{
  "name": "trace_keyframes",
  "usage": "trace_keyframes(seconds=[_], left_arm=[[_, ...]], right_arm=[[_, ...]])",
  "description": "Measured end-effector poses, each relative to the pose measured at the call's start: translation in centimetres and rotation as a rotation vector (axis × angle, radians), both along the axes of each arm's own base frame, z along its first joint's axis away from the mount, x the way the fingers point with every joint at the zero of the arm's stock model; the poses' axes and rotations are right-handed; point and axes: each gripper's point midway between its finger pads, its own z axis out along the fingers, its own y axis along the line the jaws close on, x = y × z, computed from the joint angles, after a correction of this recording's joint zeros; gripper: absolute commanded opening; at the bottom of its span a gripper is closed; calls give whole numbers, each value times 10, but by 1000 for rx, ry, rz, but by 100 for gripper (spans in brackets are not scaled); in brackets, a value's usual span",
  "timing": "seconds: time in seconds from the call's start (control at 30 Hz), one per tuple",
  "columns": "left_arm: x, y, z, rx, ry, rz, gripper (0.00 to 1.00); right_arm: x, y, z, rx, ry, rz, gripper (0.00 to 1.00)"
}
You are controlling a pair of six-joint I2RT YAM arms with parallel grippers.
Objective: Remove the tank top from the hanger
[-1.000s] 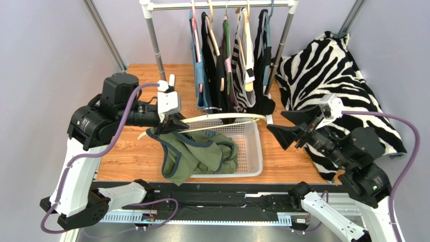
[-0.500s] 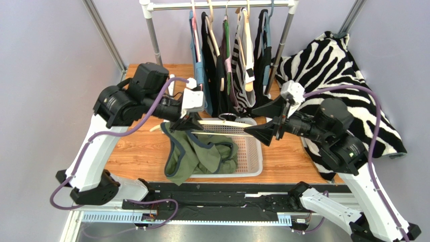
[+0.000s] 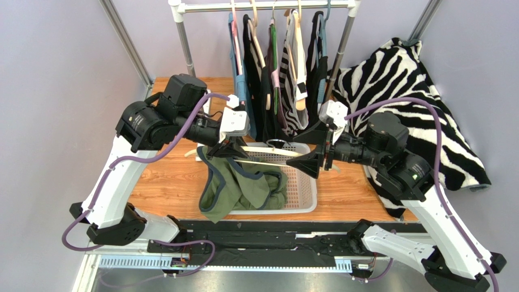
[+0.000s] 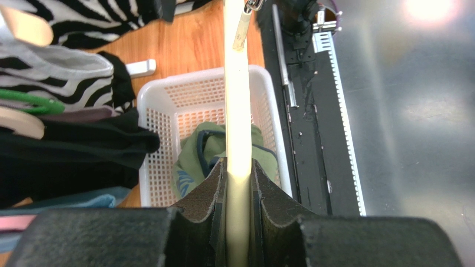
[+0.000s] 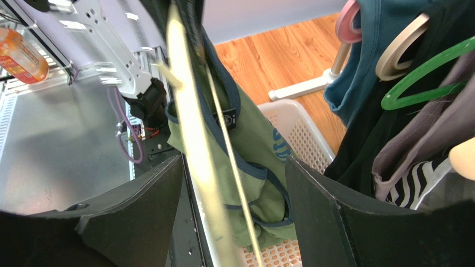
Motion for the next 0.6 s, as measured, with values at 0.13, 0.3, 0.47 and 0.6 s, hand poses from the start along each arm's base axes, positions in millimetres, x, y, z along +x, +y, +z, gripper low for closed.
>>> trace_keyframes(seconds=[0.13, 0.3, 0.47, 0.6], left_arm=[[-6, -3, 1, -8, -11, -36, 0], [-4, -4, 1, -7, -24, -36, 5], [3, -4, 1, 0, -43, -7, 84], [13, 2, 12, -5, -114, 79, 95]], right_arm=[[6, 5, -11, -26, 21, 3, 62], [1, 6, -15, -29, 19, 21, 19], [-15, 7, -13, -14, 6, 83, 0], [-4, -4, -30, -29, 24, -13, 0]])
